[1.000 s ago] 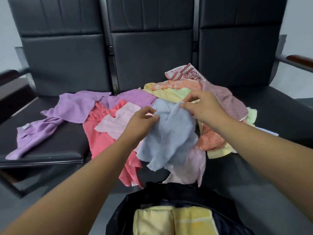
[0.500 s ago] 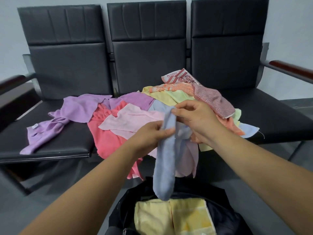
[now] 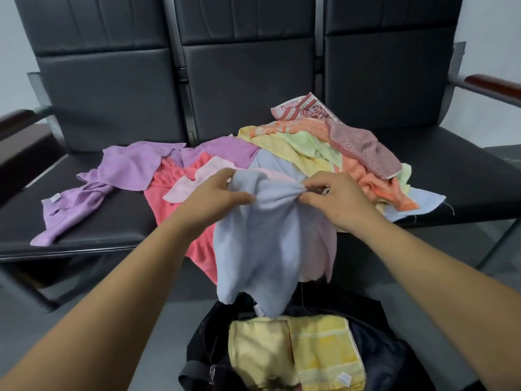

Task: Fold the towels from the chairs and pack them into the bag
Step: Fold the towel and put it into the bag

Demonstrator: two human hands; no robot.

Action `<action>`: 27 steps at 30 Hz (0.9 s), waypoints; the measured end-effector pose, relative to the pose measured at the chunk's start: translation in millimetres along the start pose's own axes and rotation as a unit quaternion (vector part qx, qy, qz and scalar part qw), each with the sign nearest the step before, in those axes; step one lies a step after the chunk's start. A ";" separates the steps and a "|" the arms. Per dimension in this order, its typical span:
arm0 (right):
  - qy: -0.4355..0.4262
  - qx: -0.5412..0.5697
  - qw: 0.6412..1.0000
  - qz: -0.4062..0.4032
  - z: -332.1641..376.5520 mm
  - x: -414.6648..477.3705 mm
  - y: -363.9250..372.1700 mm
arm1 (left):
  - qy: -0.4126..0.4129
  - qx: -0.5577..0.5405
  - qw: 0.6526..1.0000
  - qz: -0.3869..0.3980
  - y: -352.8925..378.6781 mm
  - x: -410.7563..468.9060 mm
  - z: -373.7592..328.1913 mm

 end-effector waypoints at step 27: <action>-0.014 0.051 0.990 0.133 43.0 -22.6 27.7 | 0.028 -0.022 0.975 0.219 16.9 -29.9 7.5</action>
Point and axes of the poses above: each hand's wrist, its own x-axis towards the middle knuckle, its own y-axis out of the palm, z = x × y, the point moved 4 cm from there along x, towards the middle knuckle, and after that the axes turned 10 degrees about y, right-handed, at the moved point
